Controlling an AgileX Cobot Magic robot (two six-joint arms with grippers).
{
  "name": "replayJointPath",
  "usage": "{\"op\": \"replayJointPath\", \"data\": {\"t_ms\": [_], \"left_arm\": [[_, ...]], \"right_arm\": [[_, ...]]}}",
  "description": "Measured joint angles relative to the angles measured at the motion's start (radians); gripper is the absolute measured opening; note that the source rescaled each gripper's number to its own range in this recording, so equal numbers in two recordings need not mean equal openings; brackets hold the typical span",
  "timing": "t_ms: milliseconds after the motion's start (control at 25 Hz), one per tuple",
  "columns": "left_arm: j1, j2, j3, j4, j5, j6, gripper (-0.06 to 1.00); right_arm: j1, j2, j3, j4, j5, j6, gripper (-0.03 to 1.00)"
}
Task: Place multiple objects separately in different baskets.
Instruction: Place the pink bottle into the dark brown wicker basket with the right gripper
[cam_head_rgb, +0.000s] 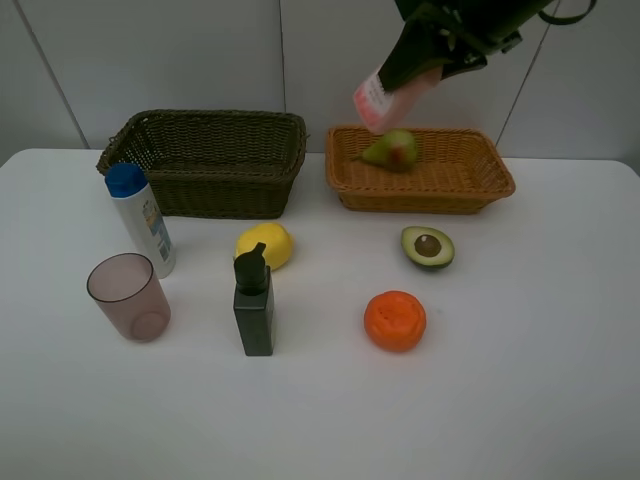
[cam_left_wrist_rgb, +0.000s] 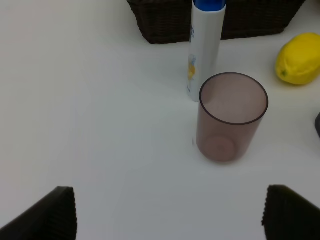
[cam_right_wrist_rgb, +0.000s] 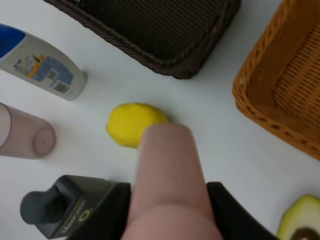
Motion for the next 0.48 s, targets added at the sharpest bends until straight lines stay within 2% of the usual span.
{"op": "replayJointPath", "data": {"t_ms": [240, 480], "left_arm": [[0.000, 0.000, 0.000, 0.000, 0.000, 0.000, 1.00], [0.000, 0.000, 0.000, 0.000, 0.000, 0.000, 1.00]], "right_arm": [[0.122, 0.175, -0.190, 0.000, -0.036, -0.002, 0.00], [0.165, 0.352, -0.382, 0.001, -0.062, -0.002, 0.00]]}}
